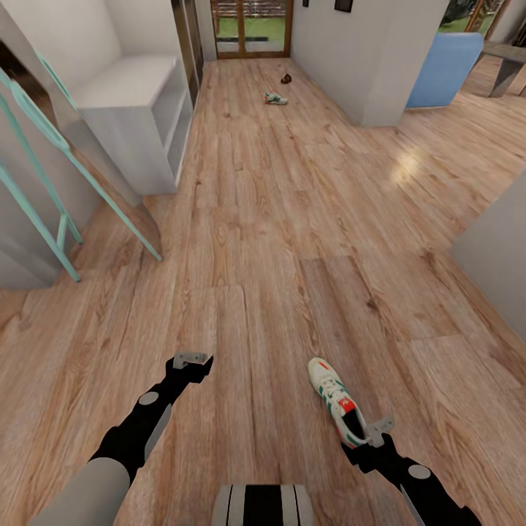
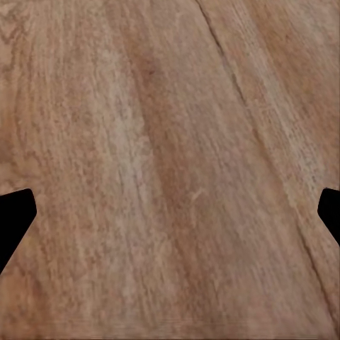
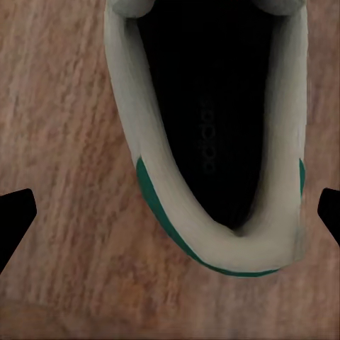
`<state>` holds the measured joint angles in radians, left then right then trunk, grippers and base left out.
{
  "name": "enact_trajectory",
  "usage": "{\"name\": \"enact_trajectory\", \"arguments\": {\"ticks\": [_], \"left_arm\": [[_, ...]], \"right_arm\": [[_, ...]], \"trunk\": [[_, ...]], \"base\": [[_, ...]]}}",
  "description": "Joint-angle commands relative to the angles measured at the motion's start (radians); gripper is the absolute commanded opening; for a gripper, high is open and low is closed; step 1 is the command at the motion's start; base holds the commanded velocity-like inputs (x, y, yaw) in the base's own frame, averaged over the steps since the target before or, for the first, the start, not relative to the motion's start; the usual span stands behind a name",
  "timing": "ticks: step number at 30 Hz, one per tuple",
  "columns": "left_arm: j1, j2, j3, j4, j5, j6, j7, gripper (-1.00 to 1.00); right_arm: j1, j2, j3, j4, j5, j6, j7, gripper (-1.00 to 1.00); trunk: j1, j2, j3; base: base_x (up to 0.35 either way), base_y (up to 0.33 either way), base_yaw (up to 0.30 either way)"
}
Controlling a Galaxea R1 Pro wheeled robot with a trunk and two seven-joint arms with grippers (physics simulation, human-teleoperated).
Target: Pick up the two gym shoes and the two sandals from the corridor floor and place them onto the hallstand (shoe rack) in the corridor, making sure they are on the rack and not on the floor. Arrange them so the two gym shoes are next to each other and the two sandals are next to each other.
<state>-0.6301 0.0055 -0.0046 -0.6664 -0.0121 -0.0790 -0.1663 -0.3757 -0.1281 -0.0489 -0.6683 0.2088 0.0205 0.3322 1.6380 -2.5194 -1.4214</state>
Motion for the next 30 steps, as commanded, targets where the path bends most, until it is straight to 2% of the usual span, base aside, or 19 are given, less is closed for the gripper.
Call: {"name": "enact_trajectory", "arguments": {"ticks": [1,6,12,14,15,20,30], "left_arm": [[0.000,0.000,0.000,0.001,-0.001,-0.003,-0.002,1.00],[0.000,0.001,0.000,0.001,-0.003,-0.004,-0.002,1.00],[0.000,0.001,0.000,0.001,-0.003,-0.004,-0.002,1.00],[0.000,0.001,0.000,0.001,-0.003,-0.004,-0.002,1.00],[0.000,0.001,0.000,0.001,-0.004,-0.004,-0.002,1.00],[0.000,0.001,0.000,0.001,-0.004,-0.004,-0.002,1.00],[0.000,0.000,0.000,0.001,-0.005,-0.002,-0.002,1.00]], "right_arm": [[0.000,0.001,-0.005,-0.001,0.009,0.002,0.007,1.00],[0.000,0.001,-0.005,0.001,0.010,-0.010,0.007,1.00],[0.000,0.001,-0.006,0.007,0.010,-0.066,0.003,1.00],[0.000,0.001,-0.006,0.007,0.011,-0.073,-0.005,1.00],[0.000,0.001,-0.006,0.008,0.011,-0.080,-0.031,1.00],[0.000,0.001,-0.005,0.009,0.010,-0.084,-0.058,1.00],[0.000,0.001,-0.005,0.009,0.009,-0.085,-0.068,1.00]], "trunk": [[0.000,0.000,-0.001],[0.000,0.000,-0.001],[0.000,0.000,-0.001],[0.000,0.000,-0.001],[0.000,0.000,-0.001],[0.000,0.000,-0.001],[0.000,0.000,-0.001]], "base": [[0.000,0.000,0.000],[0.000,0.000,0.000],[0.000,0.000,0.000],[0.000,0.000,0.000],[0.000,0.000,0.000],[0.000,0.000,0.000],[0.000,0.000,0.000]]}}
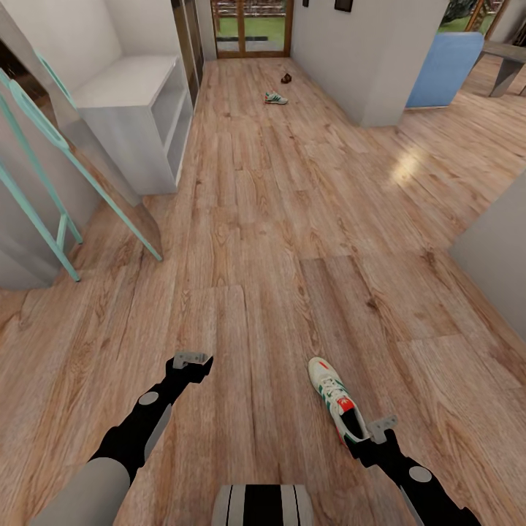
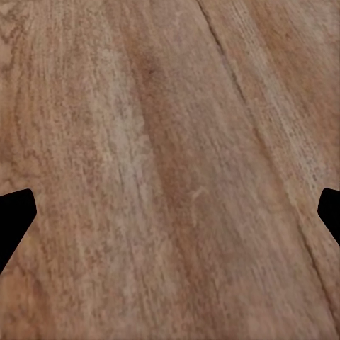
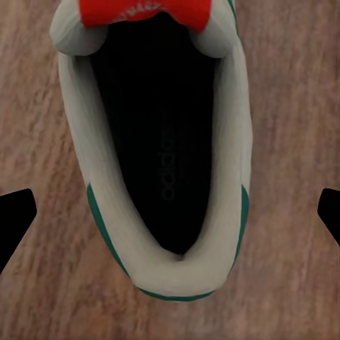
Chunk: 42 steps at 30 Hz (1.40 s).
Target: Pick up the two gym shoes and the two sandals from the corridor floor and place them onto the hallstand (shoe rack) in the corridor, making sure they are on the rack and not on the floor. Arrange them so the two gym shoes are next to each other and the two sandals are next to each other.
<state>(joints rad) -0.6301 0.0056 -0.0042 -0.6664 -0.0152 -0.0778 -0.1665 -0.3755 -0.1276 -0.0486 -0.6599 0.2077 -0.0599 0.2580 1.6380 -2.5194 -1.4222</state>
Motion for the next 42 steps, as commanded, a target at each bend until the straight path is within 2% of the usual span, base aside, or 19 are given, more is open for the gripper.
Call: {"name": "enact_trajectory", "arguments": {"ticks": [1,6,22,42], "left_arm": [[0.000,0.000,0.000,0.001,-0.002,-0.003,-0.002,1.00],[0.000,0.000,0.000,0.001,-0.002,-0.002,-0.002,1.00],[0.000,-0.001,0.000,0.001,-0.003,-0.002,-0.004,1.00],[0.000,-0.001,-0.008,0.003,-0.003,0.001,-0.004,1.00]], "right_arm": [[0.000,0.001,-0.005,0.000,0.010,-0.004,0.006,1.00],[0.000,0.001,-0.005,0.000,0.010,-0.005,0.006,1.00],[0.000,0.001,-0.007,-0.002,0.009,-0.005,0.006,1.00],[0.000,0.000,-0.007,-0.004,0.009,-0.004,0.006,1.00]], "trunk": [[0.000,0.000,-0.001],[0.000,0.000,-0.001],[0.007,-0.004,-0.062],[0.007,-0.004,-0.062]], "base": [[0.000,0.000,0.000],[0.000,0.000,0.000],[0.000,0.000,0.000],[0.019,0.000,0.000]]}}
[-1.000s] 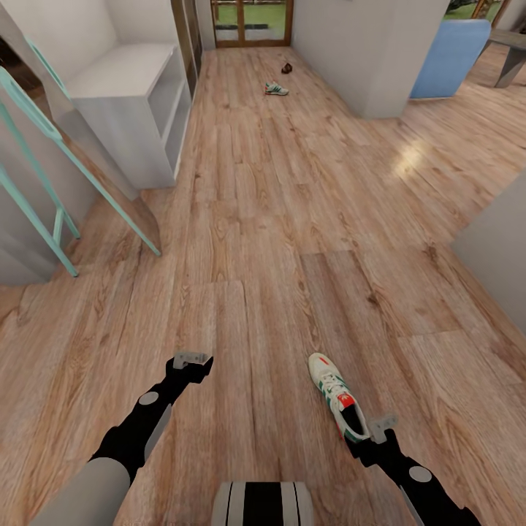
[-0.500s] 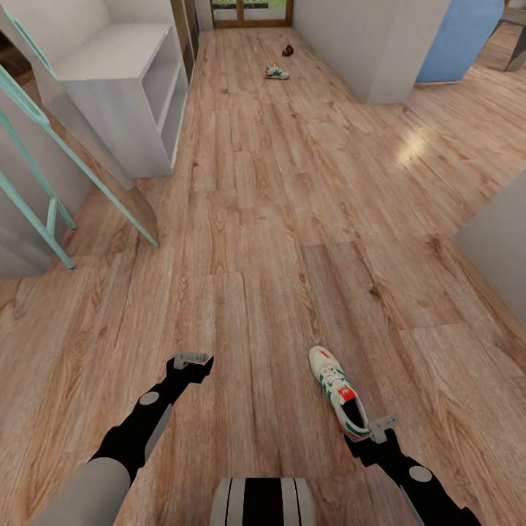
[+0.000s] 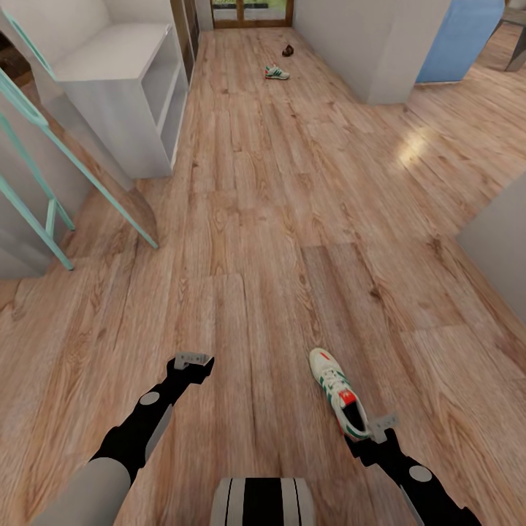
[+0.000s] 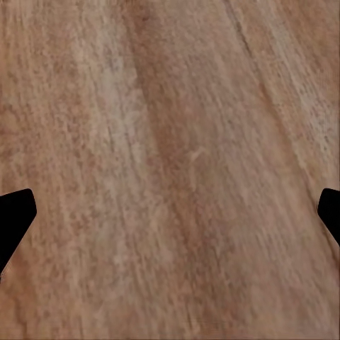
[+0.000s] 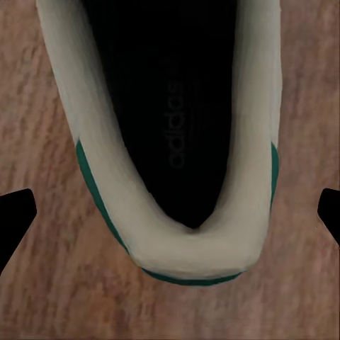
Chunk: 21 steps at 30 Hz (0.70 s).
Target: Pick up the two gym shoes and the two sandals from the corridor floor and place them onto the hallstand (shoe rack) in the corridor, making sure they are on the rack and not on the floor. Arrange them so the two gym shoes are next to each other and the two sandals are next to each other.
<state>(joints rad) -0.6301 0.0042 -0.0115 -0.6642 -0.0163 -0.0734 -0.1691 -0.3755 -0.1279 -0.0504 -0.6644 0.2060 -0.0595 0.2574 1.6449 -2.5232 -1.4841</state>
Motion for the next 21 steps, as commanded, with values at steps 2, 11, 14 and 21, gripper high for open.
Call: {"name": "enact_trajectory", "arguments": {"ticks": [2,11,14,21], "left_arm": [[0.000,0.000,-0.001,0.001,-0.001,-0.005,-0.001,1.00],[0.000,0.001,-0.001,0.002,-0.001,-0.008,-0.001,1.00],[0.000,0.001,-0.001,0.002,-0.001,-0.008,-0.001,1.00],[0.000,0.001,-0.001,0.002,-0.001,-0.008,-0.001,1.00]], "right_arm": [[0.000,0.001,-0.005,0.000,0.010,-0.004,0.006,1.00],[0.000,0.001,-0.005,0.000,0.010,-0.003,0.006,1.00],[0.000,0.001,-0.005,0.000,0.010,-0.003,0.006,1.00],[0.000,0.001,-0.006,0.000,0.010,-0.003,0.006,1.00]], "trunk": [[0.000,0.000,-0.001],[0.000,0.000,-0.001],[0.000,0.000,-0.001],[0.000,0.000,-0.001]], "base": [[0.088,0.000,0.000],[0.024,0.000,0.000],[0.002,0.000,0.000],[0.000,0.000,0.000]]}}
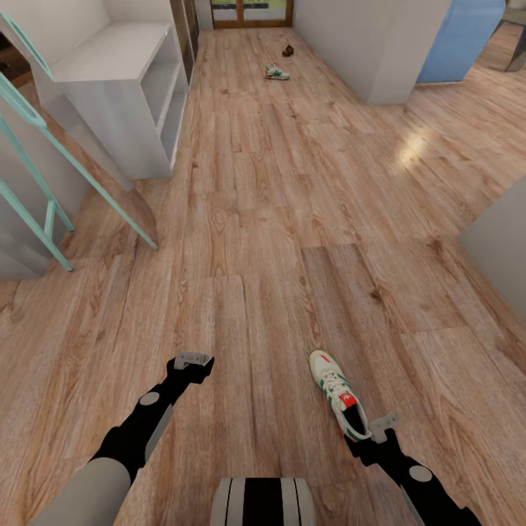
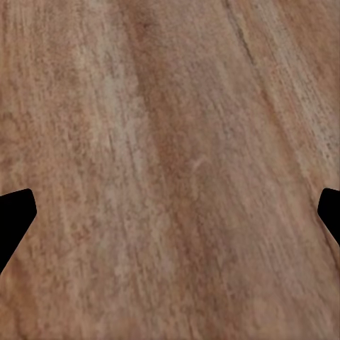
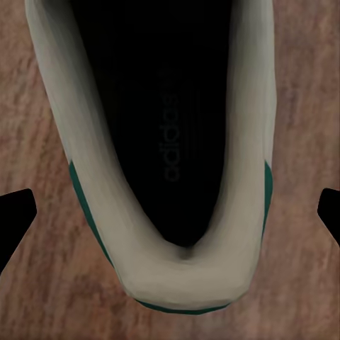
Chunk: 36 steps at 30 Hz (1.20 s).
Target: Pick up the two gym shoes and the two sandals from the corridor floor and place them onto the hallstand (shoe rack) in the corridor, making sure they are on the rack and not on the floor. Arrange them so the two gym shoes are next to each other and the two sandals are next to each other.
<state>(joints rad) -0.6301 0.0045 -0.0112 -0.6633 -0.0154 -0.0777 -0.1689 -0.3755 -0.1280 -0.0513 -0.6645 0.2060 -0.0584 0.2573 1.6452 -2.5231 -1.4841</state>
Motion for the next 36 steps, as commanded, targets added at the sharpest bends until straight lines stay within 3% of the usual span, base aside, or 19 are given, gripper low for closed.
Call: {"name": "enact_trajectory", "arguments": {"ticks": [1,3,4,28,36], "left_arm": [[0.000,0.000,-0.001,0.001,-0.002,-0.004,-0.001,1.00],[0.000,0.000,-0.001,0.001,-0.002,-0.004,-0.001,1.00],[0.000,0.000,-0.001,0.001,-0.002,-0.004,-0.001,1.00],[0.000,0.002,0.001,0.001,-0.005,0.001,-0.001,1.00],[0.000,0.002,0.003,0.001,-0.003,0.003,-0.001,1.00]], "right_arm": [[0.000,0.001,-0.005,0.000,0.010,-0.004,0.007,1.00],[0.000,0.001,-0.005,0.001,0.010,-0.004,0.007,1.00],[0.000,0.001,-0.005,0.001,0.010,-0.004,0.007,-1.00],[0.000,0.002,-0.005,0.002,0.010,-0.004,0.008,-1.00],[0.000,0.002,-0.004,0.000,0.010,-0.004,0.008,-1.00]], "trunk": [[0.000,0.000,-0.001],[0.000,0.000,-0.001],[0.000,0.000,-0.001],[0.000,0.000,-0.001],[-0.004,0.002,0.030]], "base": [[0.000,0.000,0.000],[0.000,0.000,0.000],[0.000,0.000,0.000],[0.000,0.000,0.000],[0.000,0.000,0.000]]}}
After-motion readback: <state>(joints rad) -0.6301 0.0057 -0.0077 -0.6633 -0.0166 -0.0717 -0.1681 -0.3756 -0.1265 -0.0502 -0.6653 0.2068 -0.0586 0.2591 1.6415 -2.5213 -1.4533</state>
